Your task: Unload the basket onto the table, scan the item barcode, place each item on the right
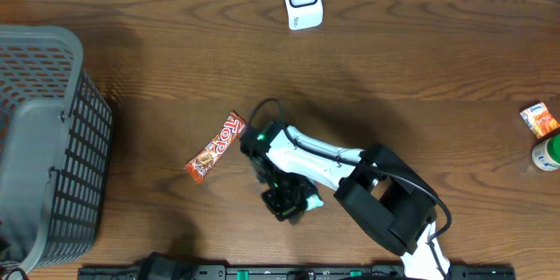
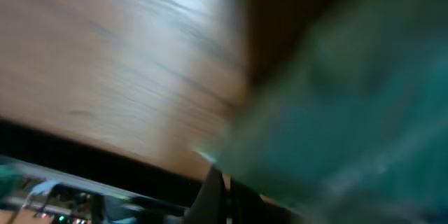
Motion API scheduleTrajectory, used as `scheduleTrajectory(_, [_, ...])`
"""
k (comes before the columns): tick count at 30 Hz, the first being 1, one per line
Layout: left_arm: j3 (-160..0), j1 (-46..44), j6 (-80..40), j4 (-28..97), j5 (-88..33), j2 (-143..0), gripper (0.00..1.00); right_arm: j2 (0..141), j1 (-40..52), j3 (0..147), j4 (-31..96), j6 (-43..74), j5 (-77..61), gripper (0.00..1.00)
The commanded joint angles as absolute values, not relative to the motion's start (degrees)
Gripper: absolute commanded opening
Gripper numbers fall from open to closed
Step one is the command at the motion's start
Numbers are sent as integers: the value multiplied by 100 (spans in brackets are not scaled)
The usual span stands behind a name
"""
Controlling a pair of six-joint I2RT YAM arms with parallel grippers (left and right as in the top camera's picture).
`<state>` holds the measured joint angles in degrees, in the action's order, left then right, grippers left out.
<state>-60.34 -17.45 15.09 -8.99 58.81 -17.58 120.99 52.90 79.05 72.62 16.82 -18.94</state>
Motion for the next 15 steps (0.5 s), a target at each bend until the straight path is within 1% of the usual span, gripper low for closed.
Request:
scheduleTrajectory(1, [-6020, -1754, 1579, -910, 5913, -1817, 88, 11998, 5070, 7891, 7332, 2316, -672, 1])
scheduleTrajectory(4, [-6020, -1754, 1581, -910, 5913, -1817, 88, 11998, 4700, 7891, 7146, 2735, 410, 2])
scheduleTrajectory(6, [-6020, -1754, 1579, -908, 5913, -1817, 88, 11998, 4390, 7913, 6895, 2781, 646, 4])
scheduleTrajectory(9, [-6020, -1754, 1581, -908, 5913, -1817, 88, 11998, 3876, 7981, 6521, 2781, 661, 5])
scheduleTrajectory(11, [-6020, -1754, 1581, -910, 5913, -1817, 88, 11998, 3514, 8064, 6418, 2781, 615, 1])
scheduleTrajectory(12, [-6020, -1754, 1581, -908, 5916, -1817, 88, 11998, 3341, 8110, 6401, 2755, 506, 1])
scheduleTrajectory(13, [-6020, -1754, 1581, -908, 5916, -1817, 88, 11996, 3205, 8154, 6407, 2672, 338, 1])
scheduleTrajectory(15, [-6020, -1754, 1581, -908, 5916, -1817, 88, 11979, 2936, 8278, 6539, 2167, -456, 1])
